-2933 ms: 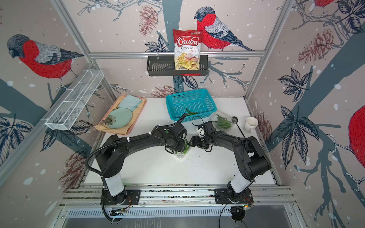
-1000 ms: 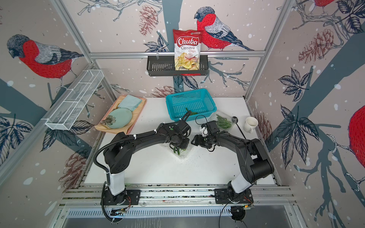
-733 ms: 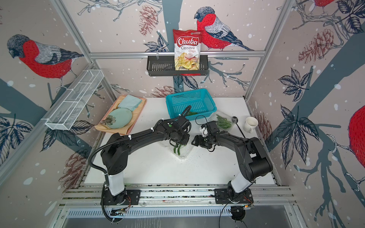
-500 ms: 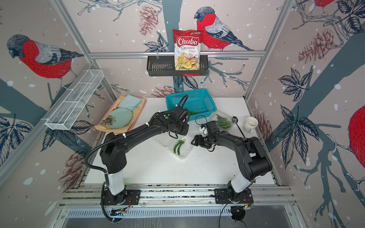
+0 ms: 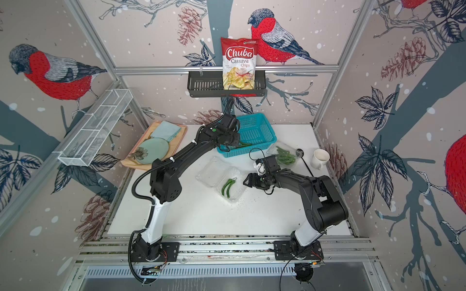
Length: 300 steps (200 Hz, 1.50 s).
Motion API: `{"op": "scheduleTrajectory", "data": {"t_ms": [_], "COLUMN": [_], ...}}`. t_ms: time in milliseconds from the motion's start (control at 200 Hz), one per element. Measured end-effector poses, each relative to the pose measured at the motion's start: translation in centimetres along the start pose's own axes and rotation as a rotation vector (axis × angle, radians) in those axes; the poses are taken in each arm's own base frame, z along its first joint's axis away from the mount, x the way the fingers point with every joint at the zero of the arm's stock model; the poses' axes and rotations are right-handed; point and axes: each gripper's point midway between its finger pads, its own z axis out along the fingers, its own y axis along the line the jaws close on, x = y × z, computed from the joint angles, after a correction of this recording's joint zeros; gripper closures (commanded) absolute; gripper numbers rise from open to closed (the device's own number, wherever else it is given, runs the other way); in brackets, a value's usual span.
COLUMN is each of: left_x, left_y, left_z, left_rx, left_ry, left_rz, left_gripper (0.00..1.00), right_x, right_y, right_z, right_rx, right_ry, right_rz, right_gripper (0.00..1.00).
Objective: Take small green peppers out of containers
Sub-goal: Place the green pepper in the basket, then pick up the green pepper from the packing box.
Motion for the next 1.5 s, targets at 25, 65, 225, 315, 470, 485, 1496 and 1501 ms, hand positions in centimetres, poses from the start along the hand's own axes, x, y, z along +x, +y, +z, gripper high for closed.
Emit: {"op": "scheduleTrajectory", "data": {"t_ms": [25,65,225,315,470,485,1496,1501], "left_x": [-0.1,-0.2,1.8,2.8,3.7,3.7,17.7,18.0], "left_y": [0.4,1.2,4.0,5.2,6.4,6.4,-3.3,-3.2], "left_z": [0.7,1.9,6.5,8.6,10.0,10.0,-10.8,-10.8], "left_rx": [-0.011,-0.035,-0.084,-0.104,-0.137,-0.137,0.117,0.118], "left_ry": [-0.001,-0.004,0.048,0.067,0.083,0.082,0.298,0.302], "left_rz": [-0.005,-0.013,-0.057,-0.074,-0.078,-0.079,0.031,0.029], "left_gripper": [0.79,0.79,0.78,0.77,0.52,0.48,0.18,0.18], "right_x": [0.0,0.0,0.1,0.1,0.2,0.2,0.1,0.1], "right_y": [0.1,0.2,0.3,0.3,0.5,0.5,1.1,1.1], "right_z": [0.0,0.1,0.1,0.2,0.3,0.3,0.9,0.9], "right_rx": [-0.002,-0.004,-0.006,-0.007,-0.012,-0.013,-0.034,-0.034], "right_ry": [0.000,0.000,0.003,0.004,0.007,0.007,0.018,0.018], "right_rz": [-0.002,-0.004,-0.008,-0.010,-0.014,-0.014,-0.029,-0.030], "right_gripper": [0.26,0.26,0.27,0.27,0.27,0.27,0.26,0.26]}}
